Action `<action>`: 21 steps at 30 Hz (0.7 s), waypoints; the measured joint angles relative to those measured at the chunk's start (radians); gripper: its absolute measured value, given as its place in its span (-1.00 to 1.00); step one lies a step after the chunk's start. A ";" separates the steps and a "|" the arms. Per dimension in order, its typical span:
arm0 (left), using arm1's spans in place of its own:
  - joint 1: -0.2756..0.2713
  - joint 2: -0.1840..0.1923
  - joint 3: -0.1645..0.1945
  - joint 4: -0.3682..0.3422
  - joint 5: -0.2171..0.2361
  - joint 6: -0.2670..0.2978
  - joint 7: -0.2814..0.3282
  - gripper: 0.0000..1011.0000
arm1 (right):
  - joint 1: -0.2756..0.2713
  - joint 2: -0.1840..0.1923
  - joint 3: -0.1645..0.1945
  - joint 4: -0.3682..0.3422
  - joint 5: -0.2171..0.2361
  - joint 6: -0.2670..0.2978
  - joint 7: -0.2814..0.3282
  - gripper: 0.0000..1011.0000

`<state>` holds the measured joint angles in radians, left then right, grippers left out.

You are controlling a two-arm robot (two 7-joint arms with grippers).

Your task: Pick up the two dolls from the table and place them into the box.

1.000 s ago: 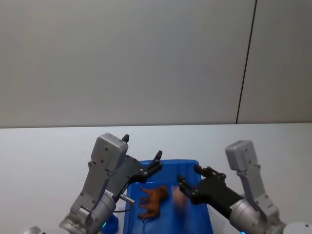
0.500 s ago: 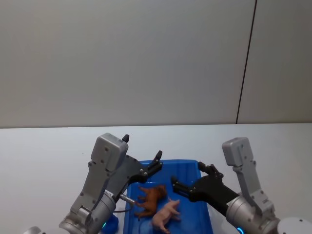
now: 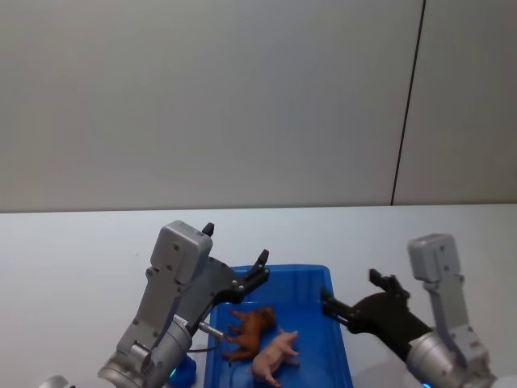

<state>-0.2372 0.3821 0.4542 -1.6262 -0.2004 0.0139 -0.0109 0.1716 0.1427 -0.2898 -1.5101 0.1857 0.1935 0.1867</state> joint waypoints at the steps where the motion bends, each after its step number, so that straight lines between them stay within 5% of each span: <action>1: 0.000 0.000 0.000 0.000 0.000 0.000 0.000 0.99 | -0.005 0.003 0.002 -0.005 0.002 -0.002 -0.006 0.98; 21: 0.015 0.025 -0.019 -0.019 -0.027 0.035 0.000 0.98 | -0.056 0.039 0.025 -0.057 0.025 -0.023 -0.073 0.98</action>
<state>-0.2227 0.4070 0.4356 -1.6456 -0.2278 0.0492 -0.0111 0.1153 0.1822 -0.2643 -1.5670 0.2106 0.1706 0.1138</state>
